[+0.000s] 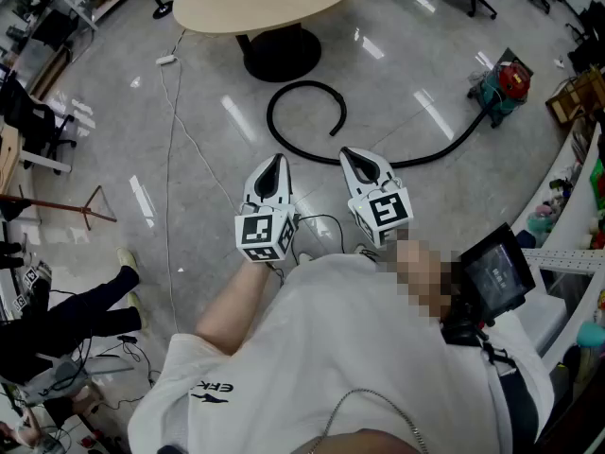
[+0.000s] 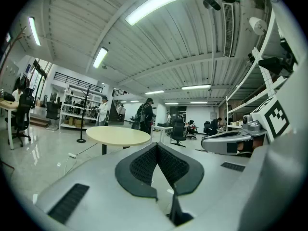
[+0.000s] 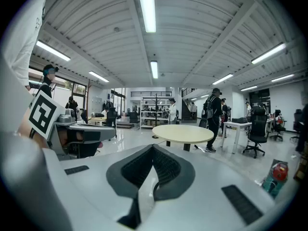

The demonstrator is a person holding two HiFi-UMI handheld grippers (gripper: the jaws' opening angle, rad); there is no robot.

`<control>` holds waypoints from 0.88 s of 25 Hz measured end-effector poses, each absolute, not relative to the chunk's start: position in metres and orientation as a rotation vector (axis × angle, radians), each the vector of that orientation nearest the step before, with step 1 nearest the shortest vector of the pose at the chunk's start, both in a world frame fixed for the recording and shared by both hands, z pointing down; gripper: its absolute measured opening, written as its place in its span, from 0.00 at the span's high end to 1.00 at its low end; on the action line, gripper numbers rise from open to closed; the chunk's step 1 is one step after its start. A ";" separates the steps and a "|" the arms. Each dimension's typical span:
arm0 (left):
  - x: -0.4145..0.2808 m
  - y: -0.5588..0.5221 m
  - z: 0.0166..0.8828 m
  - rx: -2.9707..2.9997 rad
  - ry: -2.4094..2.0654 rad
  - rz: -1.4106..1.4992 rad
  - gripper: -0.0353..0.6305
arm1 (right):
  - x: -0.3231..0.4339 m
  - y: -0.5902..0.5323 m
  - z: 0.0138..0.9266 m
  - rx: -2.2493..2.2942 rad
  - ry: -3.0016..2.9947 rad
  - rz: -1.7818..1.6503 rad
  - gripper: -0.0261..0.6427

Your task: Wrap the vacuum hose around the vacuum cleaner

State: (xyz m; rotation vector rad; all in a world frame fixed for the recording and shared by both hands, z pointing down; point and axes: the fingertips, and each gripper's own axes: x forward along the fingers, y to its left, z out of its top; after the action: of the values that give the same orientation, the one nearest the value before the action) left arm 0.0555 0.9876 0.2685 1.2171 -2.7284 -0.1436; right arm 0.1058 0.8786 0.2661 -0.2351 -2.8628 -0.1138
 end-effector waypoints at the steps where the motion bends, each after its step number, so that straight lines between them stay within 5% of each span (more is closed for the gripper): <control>1: 0.054 0.989 0.269 1.219 -2.727 -0.143 0.94 | 0.104 0.881 0.266 -0.235 -2.863 -0.113 0.96; 22: 0.022 1.020 0.303 1.260 -2.645 -0.124 0.94 | 0.082 0.895 0.300 -0.088 -2.818 -0.067 0.95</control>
State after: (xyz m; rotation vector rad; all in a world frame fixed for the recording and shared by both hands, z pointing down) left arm 0.0216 1.0196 0.3030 1.2603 -2.6448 -0.1244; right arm 0.0823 0.8951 0.2999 -0.0883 -2.8179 -0.0674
